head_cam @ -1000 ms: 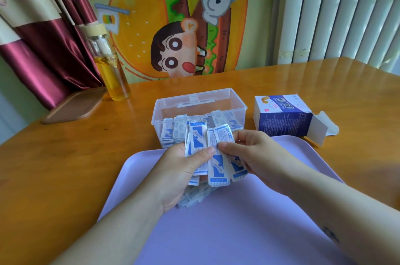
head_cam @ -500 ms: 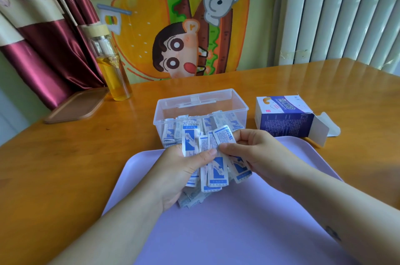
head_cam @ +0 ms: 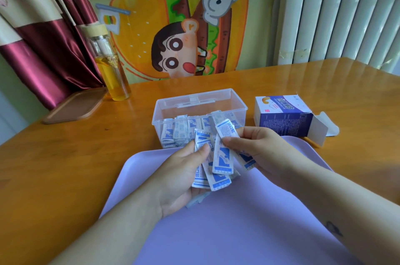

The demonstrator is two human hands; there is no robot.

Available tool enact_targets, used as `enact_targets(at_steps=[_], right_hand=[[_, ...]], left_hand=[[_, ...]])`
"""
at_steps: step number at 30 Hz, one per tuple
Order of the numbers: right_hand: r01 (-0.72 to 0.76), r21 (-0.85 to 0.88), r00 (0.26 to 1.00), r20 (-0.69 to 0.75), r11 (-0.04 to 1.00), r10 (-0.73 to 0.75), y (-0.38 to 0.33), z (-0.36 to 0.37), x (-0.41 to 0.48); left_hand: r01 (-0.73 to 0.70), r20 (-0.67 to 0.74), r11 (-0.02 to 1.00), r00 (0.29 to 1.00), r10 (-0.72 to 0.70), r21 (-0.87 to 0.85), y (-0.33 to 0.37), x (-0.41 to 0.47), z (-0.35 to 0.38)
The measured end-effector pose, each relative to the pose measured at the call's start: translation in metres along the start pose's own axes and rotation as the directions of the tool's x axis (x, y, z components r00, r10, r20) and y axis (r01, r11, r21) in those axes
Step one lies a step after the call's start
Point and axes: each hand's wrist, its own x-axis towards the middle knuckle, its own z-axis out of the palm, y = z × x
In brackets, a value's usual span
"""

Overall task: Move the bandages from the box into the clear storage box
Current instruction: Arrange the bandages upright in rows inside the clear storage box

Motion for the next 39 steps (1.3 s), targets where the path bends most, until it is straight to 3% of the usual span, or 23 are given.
enact_targets(at_steps=[10, 18, 23, 26, 30, 33, 36, 39], right_hand=[[0.172, -0.307, 0.974, -0.088, 0.936, -0.207, 0.000, 0.011, -0.007], [0.176, -0.308, 0.980, -0.031, 0.935, -0.195, -0.004, 0.013, -0.011], [0.212, -0.386, 0.970, -0.027, 0.898, -0.241, -0.006, 0.013, -0.011], [0.288, -0.506, 0.951, 0.049, 0.813, -0.307, -0.009, 0.017, -0.019], [0.366, -0.619, 0.917, 0.112, 0.695, -0.383, -0.010, 0.016, -0.023], [0.504, -0.733, 0.849, 0.321, 0.457, -0.420, -0.005, 0.011, -0.023], [0.526, -0.816, 0.844, 0.464, 0.240, -0.269, 0.003, 0.019, -0.027], [0.528, -0.808, 0.834, 0.434, 0.262, -0.341, 0.007, 0.021, -0.026]], left_hand=[[0.062, 0.049, 0.987, 0.997, -0.055, -0.148, -0.004, -0.001, 0.010], [0.066, 0.064, 0.993, 0.996, -0.060, -0.101, -0.003, 0.001, 0.004], [0.102, 0.069, 0.964, 0.994, -0.088, -0.244, 0.003, -0.001, 0.002], [0.145, 0.100, 0.953, 0.987, -0.122, -0.265, 0.005, -0.001, -0.001], [0.130, 0.032, 0.947, 0.992, -0.126, -0.295, 0.005, 0.001, -0.003], [0.131, 0.016, 0.943, 0.991, -0.132, -0.308, 0.006, -0.001, -0.001], [0.148, 0.019, 0.976, 0.989, -0.147, -0.160, 0.000, 0.000, -0.001], [0.142, 0.025, 0.987, 0.990, -0.140, -0.081, -0.002, -0.001, 0.001]])
